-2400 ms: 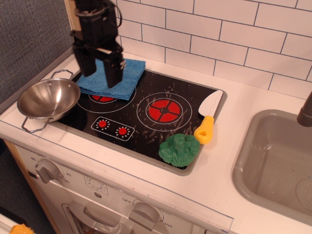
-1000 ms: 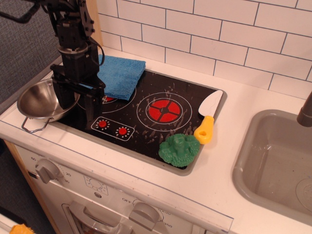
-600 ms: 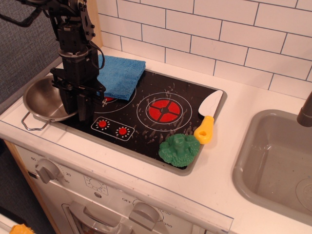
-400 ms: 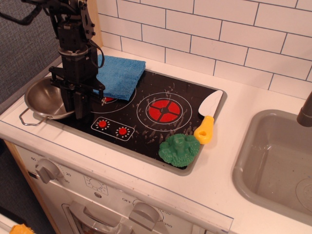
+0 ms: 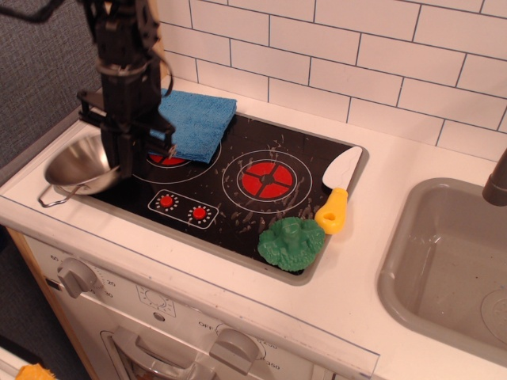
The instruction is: Move the bowl to the upper right of oven top
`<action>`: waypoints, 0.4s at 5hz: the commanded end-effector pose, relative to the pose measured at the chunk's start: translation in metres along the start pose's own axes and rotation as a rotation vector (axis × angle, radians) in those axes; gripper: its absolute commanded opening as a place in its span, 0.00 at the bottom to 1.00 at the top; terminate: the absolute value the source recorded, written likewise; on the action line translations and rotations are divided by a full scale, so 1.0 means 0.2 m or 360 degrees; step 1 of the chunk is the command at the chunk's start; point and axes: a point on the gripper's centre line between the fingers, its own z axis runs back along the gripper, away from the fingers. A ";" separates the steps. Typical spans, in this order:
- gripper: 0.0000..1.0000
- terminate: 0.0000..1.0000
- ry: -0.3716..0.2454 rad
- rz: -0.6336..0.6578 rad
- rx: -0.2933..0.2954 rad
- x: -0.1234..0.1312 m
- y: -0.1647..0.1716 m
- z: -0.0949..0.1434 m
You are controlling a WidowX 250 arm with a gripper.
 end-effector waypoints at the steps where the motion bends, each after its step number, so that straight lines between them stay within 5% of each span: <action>1: 0.00 0.00 -0.0400 -0.0206 0.0089 0.14 -0.25 0.41; 2: 0.00 0.00 -0.0474 -0.0455 0.0038 0.29 -0.43 0.45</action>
